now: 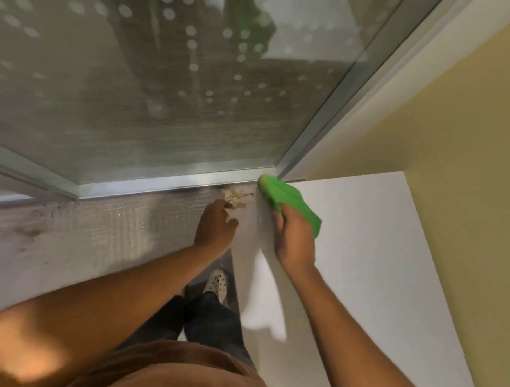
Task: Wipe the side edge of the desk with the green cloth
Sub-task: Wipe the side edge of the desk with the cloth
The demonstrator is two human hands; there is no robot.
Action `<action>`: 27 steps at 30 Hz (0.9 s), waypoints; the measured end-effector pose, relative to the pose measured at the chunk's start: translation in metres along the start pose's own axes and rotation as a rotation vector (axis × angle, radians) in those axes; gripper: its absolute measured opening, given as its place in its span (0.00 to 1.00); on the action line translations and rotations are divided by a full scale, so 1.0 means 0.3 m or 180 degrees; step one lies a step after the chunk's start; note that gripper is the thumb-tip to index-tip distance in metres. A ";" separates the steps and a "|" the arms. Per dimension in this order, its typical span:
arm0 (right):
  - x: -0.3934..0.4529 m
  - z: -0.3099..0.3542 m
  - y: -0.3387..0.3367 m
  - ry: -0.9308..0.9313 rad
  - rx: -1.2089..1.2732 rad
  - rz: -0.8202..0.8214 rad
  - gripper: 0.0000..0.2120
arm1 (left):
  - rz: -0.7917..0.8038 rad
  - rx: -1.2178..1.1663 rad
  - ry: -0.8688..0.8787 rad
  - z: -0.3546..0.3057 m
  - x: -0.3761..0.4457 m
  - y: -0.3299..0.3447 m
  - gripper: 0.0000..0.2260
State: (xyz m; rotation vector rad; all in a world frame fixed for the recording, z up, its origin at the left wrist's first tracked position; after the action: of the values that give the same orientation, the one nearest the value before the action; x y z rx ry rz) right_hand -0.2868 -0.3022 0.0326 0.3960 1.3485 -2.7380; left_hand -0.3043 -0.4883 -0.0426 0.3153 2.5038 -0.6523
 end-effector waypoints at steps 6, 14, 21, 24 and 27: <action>-0.010 -0.077 0.319 -0.0629 -0.1115 0.1004 0.16 | 0.0639 0.1145 0.0968 0.202 -0.229 0.169 0.13; 0.218 -0.154 0.434 -0.1147 -0.2229 0.1229 0.43 | 0.0163 0.0127 -0.0066 0.292 -0.169 0.325 0.33; 0.338 -0.088 0.456 -0.0809 -0.1915 0.0783 0.39 | -0.0505 -0.0160 -0.0430 0.314 -0.142 0.463 0.36; 0.336 -0.072 0.475 -0.0667 -0.1748 0.0594 0.32 | -0.0639 -0.0002 -0.0253 0.318 -0.141 0.455 0.36; 0.237 -0.132 0.456 -0.0920 -0.1646 0.0666 0.31 | -0.0613 0.0263 -0.0213 0.311 -0.160 0.453 0.36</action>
State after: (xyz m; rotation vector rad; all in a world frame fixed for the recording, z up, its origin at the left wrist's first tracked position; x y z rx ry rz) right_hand -0.3242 -0.3510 -0.1142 0.0911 1.7311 -2.0758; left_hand -0.1772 -0.4237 -0.1379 0.0804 2.4666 -0.8303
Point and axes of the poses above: each hand's wrist, its own x-axis towards the middle knuckle, its own y-axis out of the palm, z = x × y, the point moved 6 cm from there along x, towards the middle knuckle, and after that the axes turned 11 degrees about z, right-handed, at the moved point
